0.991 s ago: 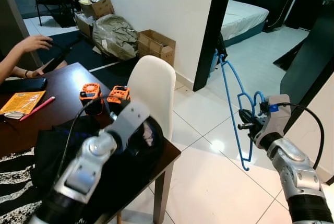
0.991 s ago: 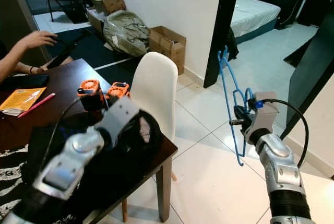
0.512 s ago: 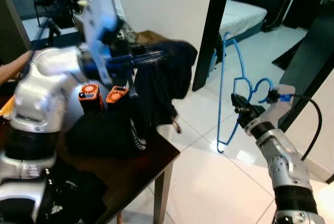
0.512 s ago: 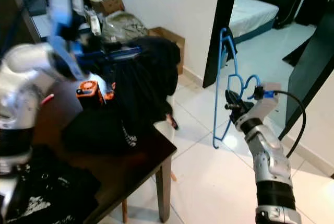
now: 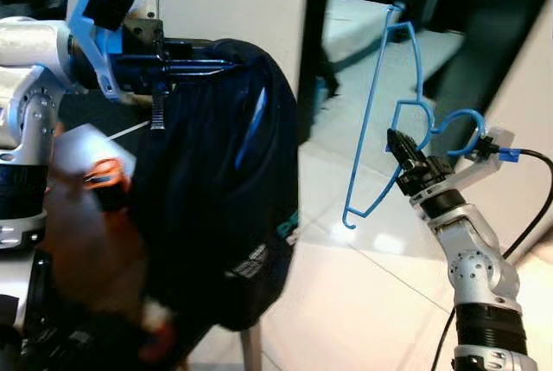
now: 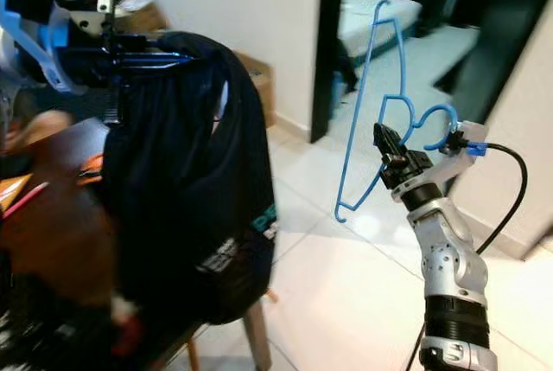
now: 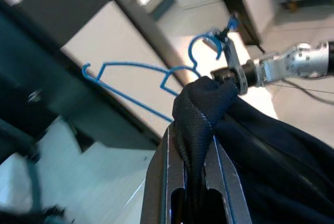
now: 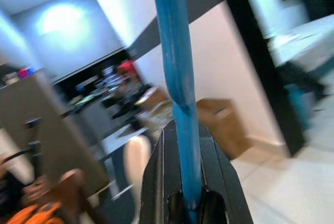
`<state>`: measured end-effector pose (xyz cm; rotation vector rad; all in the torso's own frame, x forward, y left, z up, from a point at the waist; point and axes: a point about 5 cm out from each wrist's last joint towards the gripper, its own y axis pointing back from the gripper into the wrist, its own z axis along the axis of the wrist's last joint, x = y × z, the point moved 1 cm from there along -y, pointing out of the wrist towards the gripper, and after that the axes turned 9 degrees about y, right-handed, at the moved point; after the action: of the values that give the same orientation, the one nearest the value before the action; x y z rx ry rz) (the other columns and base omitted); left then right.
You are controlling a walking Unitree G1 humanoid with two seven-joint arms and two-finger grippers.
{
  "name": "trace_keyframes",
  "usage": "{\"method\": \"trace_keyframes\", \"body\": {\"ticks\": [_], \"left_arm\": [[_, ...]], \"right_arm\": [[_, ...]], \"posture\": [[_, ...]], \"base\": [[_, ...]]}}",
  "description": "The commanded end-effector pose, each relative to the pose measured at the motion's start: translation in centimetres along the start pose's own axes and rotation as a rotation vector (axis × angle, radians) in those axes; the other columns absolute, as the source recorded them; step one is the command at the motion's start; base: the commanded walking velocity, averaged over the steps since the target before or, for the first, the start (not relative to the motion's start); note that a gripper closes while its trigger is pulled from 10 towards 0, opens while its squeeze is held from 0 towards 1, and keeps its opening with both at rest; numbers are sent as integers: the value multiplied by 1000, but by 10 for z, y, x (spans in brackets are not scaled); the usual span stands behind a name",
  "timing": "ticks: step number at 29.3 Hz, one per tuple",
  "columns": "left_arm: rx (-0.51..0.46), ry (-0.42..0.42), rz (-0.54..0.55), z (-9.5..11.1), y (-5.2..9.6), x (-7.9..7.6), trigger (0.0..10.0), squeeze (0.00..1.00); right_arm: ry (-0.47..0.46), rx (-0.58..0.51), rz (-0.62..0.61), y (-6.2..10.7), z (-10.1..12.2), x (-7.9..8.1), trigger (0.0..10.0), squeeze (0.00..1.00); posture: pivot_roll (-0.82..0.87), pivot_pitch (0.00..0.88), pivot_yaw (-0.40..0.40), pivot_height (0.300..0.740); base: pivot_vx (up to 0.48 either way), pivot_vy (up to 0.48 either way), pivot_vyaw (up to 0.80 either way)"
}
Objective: Hang hanger
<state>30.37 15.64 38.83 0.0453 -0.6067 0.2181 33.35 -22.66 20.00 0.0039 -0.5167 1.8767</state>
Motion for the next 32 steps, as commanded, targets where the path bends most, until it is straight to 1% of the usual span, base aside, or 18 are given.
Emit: {"method": "trace_keyframes", "body": {"ticks": [1, 5, 7, 9, 10, 11, 12, 13, 14, 15, 17, 18, 19, 20, 21, 23, 28, 32], "left_arm": [[65, -40, 49, -3, 10, 7, 0, 0], [143, -51, 99, -18, 14, 8, 0, 0], [240, -35, 140, -43, 22, 1, 2588, 0], [255, -34, 143, -46, 24, 0, 2588, 0], [290, -37, 162, -53, 27, -1, 4588, 0], [290, -37, 162, -53, 27, -1, 4588, 0], [333, -36, 188, -61, 32, -3, 6235, 0], [370, -31, 210, -68, 37, -5, 7020, 0], [370, -31, 210, -68, 37, -5, 7020, 0], [395, -27, 227, -74, 42, -8, 7843, 0], [405, -23, 235, -77, 45, -10, 8118, 0], [404, -23, 243, -78, 48, -11, 8431, 0], [397, -28, 240, -79, 48, -16, 8784, 0], [397, -28, 240, -79, 48, -16, 8784, 0], [390, -34, 232, -78, 47, -17, 9451, 0], [385, -40, 225, -77, 46, -19, 9451, 0], [358, -65, 204, -74, 38, -19, 9333, 0], [349, -67, 196, -75, 34, -21, 8980, 0]], "right_arm": [[-9, -14, 60, -2, 3, 9, 10000, 0], [-9, -9, 116, 1, 5, 12, 10000, 0], [21, 4, 247, 11, 13, 19, 10000, 0], [28, 7, 269, 13, 15, 20, 10000, 0], [41, 14, 313, 17, 17, 21, 10000, 0], [41, 14, 313, 17, 17, 21, 10000, 0], [64, 31, 380, 23, 21, 24, 10000, 0], [94, 54, 445, 29, 25, 27, 10000, 0], [94, 54, 445, 29, 25, 27, 10000, 0], [126, 95, 522, 36, 28, 31, 10000, 0], [144, 124, 566, 40, 29, 34, 10000, 0], [185, 176, 631, 45, 30, 38, 10000, 0], [273, 291, 768, 55, 31, 49, 10000, 0], [273, 291, 768, 55, 31, 49, 10000, 0], [312, 334, 816, 56, 34, 53, 10000, 0], [344, 369, 844, 56, 38, 55, 10000, 0], [660, 584, 940, 45, 40, 57, 10000, 0], [723, 605, 975, 36, 42, 64, 10000, 0]], "posture": [[12, 0, -15, 740], [12, 0, -18, 740], [8, 0, -19, 740], [8, 0, -19, 740], [8, 0, -20, 740], [8, 0, -20, 740], [5, 0, -20, 740], [3, 0, -21, 740], [3, 0, -21, 740], [3, 0, -23, 740], [3, 0, -23, 740], [0, 0, -25, 740], [2, 0, -27, 740], [2, 0, -27, 740], [5, 0, -29, 740], [5, 0, -29, 740], [3, 0, -27, 740], [-4, 0, -29, 740]], "base": [[0, 0, -800], [0, 0, -200], [0, 0, 0], [0, 0, 0], [0, 0, 0], [0, 0, 0], [0, 0, 0], [0, 0, 0], [0, 0, 0], [0, 0, 0], [0, 0, 0], [0, 0, 0], [0, 0, 0], [0, 0, 0], [0, 0, 0], [0, 0, 0], [0, 0, 0], [0, 0, 0]]}}
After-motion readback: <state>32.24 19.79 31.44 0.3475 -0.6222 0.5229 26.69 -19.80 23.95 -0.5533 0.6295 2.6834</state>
